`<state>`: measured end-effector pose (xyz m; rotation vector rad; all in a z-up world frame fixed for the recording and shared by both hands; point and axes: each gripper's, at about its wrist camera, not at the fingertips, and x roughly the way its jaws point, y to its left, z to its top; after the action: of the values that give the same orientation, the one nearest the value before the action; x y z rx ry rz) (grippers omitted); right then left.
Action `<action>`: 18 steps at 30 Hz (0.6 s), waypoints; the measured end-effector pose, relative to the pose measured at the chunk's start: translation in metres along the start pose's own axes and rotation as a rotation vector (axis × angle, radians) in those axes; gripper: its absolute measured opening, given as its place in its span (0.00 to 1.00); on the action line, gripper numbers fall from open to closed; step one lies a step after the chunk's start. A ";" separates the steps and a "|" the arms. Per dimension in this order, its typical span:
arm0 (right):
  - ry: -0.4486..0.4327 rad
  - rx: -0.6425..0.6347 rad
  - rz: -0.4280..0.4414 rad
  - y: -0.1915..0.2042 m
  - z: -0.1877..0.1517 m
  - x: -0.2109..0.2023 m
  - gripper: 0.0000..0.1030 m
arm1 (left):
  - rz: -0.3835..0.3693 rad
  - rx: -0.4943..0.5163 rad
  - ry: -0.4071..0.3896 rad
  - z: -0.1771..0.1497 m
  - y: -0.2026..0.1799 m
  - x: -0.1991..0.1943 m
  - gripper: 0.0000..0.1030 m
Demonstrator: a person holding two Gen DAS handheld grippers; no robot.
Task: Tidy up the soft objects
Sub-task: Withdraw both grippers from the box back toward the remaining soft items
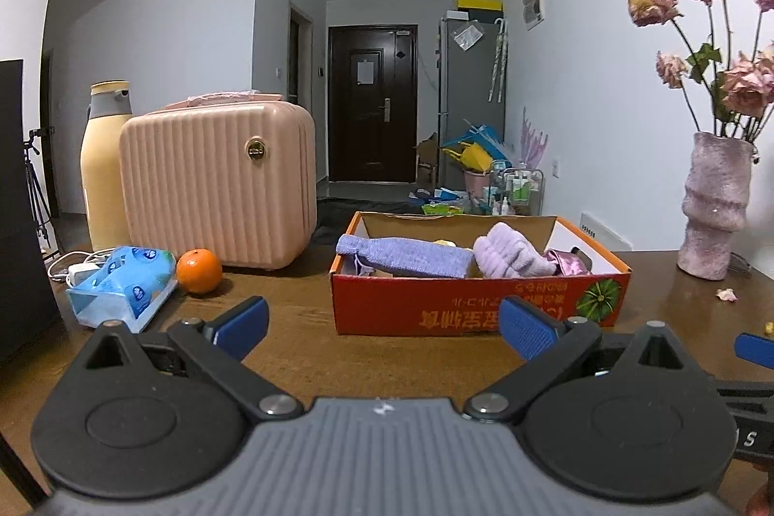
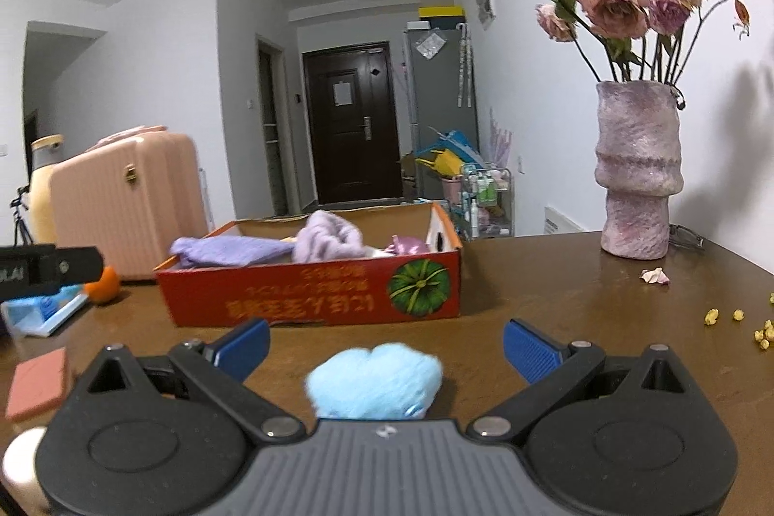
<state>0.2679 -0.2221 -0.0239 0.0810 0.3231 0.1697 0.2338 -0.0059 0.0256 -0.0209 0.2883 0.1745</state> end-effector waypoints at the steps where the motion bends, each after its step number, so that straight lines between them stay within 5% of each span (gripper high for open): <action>1: 0.001 -0.006 0.005 0.003 -0.002 -0.005 1.00 | -0.005 0.001 -0.004 -0.001 0.002 -0.005 1.00; 9: 0.021 -0.051 0.049 0.025 -0.016 -0.035 1.00 | -0.073 -0.006 -0.007 -0.005 0.012 -0.031 1.00; 18: 0.083 -0.100 0.085 0.045 -0.030 -0.051 1.00 | -0.110 -0.004 0.074 -0.014 0.035 -0.041 1.00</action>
<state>0.2036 -0.1857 -0.0312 -0.0114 0.3940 0.2739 0.1853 0.0208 0.0242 -0.0469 0.3602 0.0647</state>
